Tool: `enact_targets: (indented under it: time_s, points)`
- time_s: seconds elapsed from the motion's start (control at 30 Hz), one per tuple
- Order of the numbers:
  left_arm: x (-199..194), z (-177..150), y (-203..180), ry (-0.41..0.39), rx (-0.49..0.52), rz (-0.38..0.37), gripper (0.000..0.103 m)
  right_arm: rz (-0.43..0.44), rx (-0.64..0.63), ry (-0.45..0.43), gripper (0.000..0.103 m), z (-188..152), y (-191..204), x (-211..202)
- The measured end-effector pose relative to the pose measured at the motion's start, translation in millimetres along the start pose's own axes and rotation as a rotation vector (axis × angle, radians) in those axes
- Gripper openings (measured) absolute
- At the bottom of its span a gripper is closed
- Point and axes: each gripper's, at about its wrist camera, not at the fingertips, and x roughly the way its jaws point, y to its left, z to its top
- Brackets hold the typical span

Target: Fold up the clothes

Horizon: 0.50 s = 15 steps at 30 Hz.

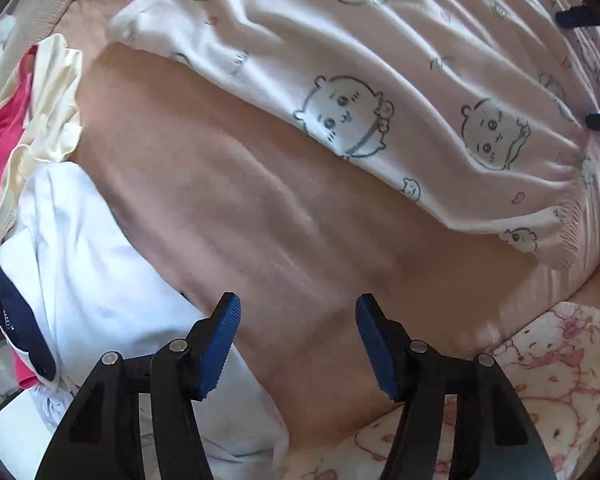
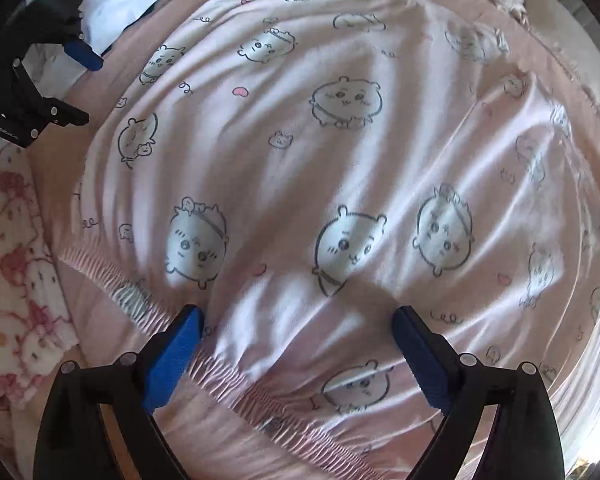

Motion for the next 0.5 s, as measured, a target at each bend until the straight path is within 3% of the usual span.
enact_targets:
  time_s: [0.1, 0.13, 0.2, 0.23, 0.3, 0.37, 0.43, 0.5]
  points:
    - [-24, 20, -2, -0.194, -0.048, -0.098, 0.058, 0.062, 0.057, -0.14, 0.096, 10, -5, -15]
    - [-24, 27, -8, -0.216, -0.037, -0.13, 0.058, 0.05, 0.063, -0.18, 0.096, 15, -4, -12]
    - [-13, 41, -23, -0.197, 0.006, -0.207, 0.058, -0.024, 0.014, -0.175, 0.096, 19, 3, -1]
    - [-4, 44, -31, -0.16, 0.037, -0.2, 0.058, -0.078, -0.029, -0.146, 0.096, 18, 8, 7]
    - [9, 36, -41, -0.097, 0.133, -0.101, 0.064, -0.178, -0.088, -0.11, 0.096, 8, 7, 8]
    - [9, 26, -37, -0.068, 0.15, -0.114, 0.065, -0.27, -0.12, -0.094, 0.1, -10, -3, -1]
    - [-1, 21, -39, -0.142, 0.186, -0.172, 0.065, -0.293, -0.077, -0.138, 0.1, -28, -28, -21]
    - [-19, 22, -50, -0.296, 0.265, -0.264, 0.065, -0.237, -0.022, -0.222, 0.1, -33, -50, -38]
